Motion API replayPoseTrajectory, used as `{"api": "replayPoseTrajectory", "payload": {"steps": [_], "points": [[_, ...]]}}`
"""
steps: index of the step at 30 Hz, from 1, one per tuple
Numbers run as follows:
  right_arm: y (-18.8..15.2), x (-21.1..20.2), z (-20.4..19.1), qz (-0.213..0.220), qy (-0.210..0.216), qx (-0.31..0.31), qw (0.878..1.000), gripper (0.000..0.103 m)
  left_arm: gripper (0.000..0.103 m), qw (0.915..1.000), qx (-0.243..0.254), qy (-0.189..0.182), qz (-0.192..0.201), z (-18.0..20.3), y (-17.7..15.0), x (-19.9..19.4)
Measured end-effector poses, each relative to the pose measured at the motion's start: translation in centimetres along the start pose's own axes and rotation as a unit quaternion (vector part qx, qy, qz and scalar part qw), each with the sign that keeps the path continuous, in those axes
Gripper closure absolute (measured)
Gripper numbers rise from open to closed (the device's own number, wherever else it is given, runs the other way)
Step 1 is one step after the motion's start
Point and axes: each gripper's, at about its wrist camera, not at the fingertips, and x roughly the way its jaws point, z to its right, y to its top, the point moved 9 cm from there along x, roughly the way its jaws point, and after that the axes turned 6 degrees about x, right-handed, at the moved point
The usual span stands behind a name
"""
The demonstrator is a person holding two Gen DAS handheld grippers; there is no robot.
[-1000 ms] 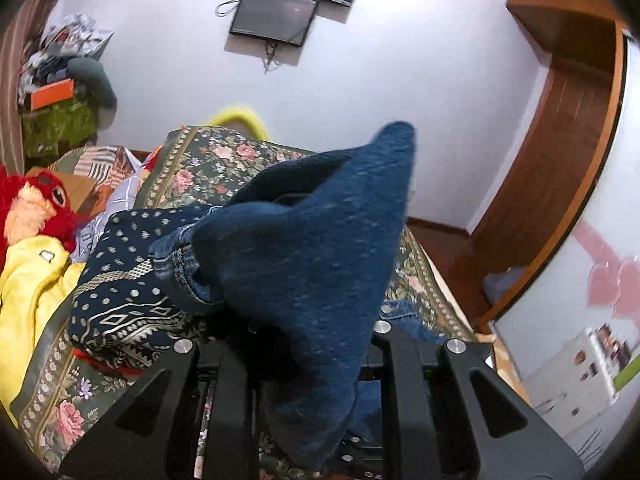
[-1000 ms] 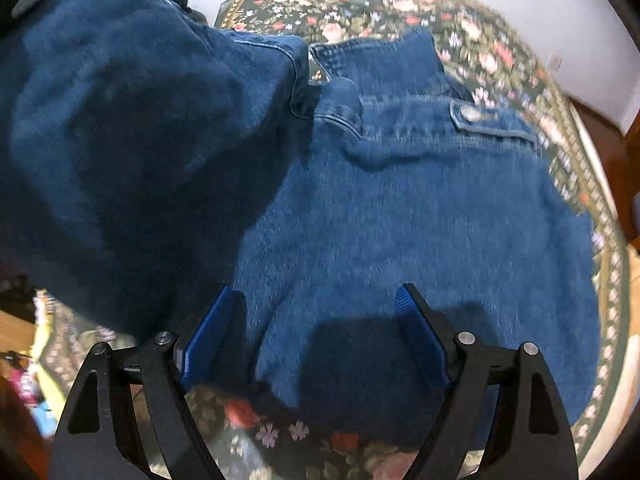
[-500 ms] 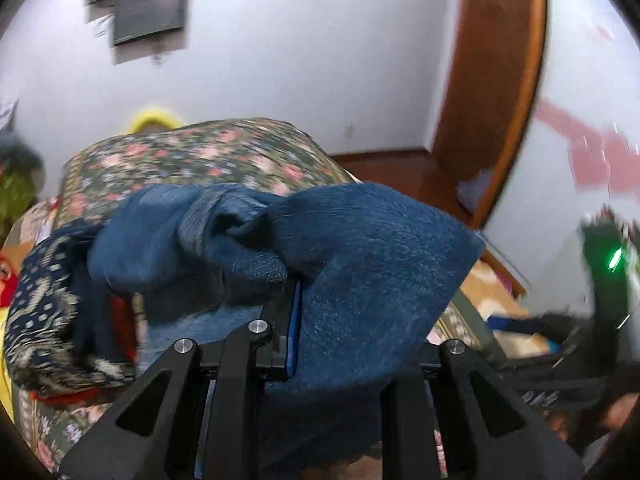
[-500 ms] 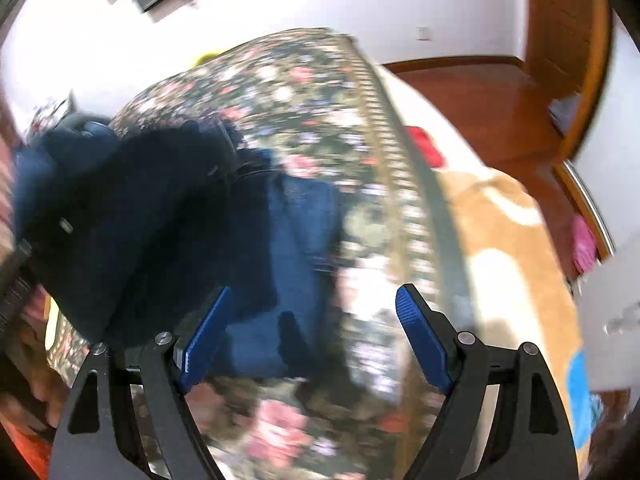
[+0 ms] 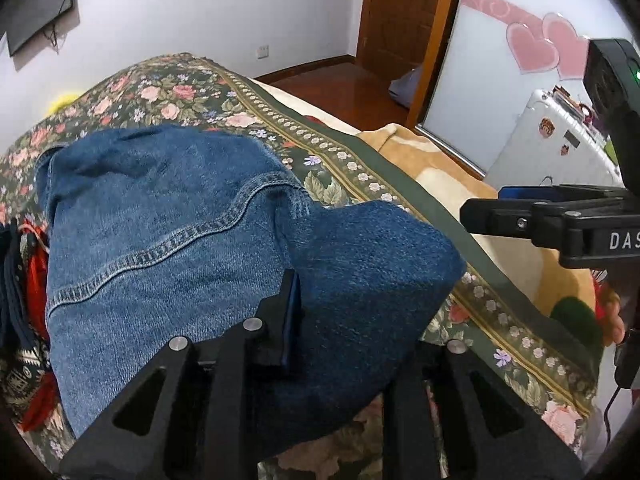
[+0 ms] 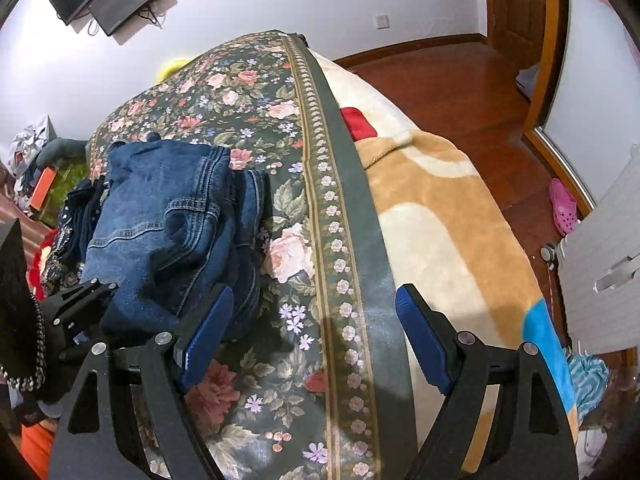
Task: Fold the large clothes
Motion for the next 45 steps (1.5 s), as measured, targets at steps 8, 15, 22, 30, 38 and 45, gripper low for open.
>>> {"api": "replayPoseTrajectory", "payload": {"steps": [8, 15, 22, 30, 38, 45], "points": [[0.3, -1.4, -2.4, 0.021, 0.012, -0.033, 0.999, 0.022, 0.037, 0.9992, 0.026, 0.029, -0.007, 1.5, -0.8, -2.6], [0.6, -2.7, -4.9, 0.045, 0.023, -0.063, 0.997, 0.022, 0.013, 0.9985, -0.008, 0.052, 0.015, -1.2, -2.0, -6.3], [0.5, -1.8, -7.9, 0.040, 0.041, -0.085, 0.995, 0.022, 0.008, 0.9881, -0.096, 0.114, 0.037, -9.5, -3.4, -10.7], [-1.9, 1.7, -10.4, -0.005, 0.042, -0.108, 0.993, 0.022, 0.008, 0.9797, -0.147, 0.135, -0.019, -13.8, -7.4, -9.1], [-4.1, 4.2, -8.7, -0.043, 0.019, -0.113, 0.993, 0.019, 0.005, 0.9759, -0.204, 0.078, -0.008, -13.8, -10.7, -7.3], [-3.8, 3.4, -5.7, -0.050, -0.005, -0.104, 0.993, 0.019, 0.004, 0.9725, -0.232, 0.015, -0.013, -13.9, -12.1, -8.5]]}}
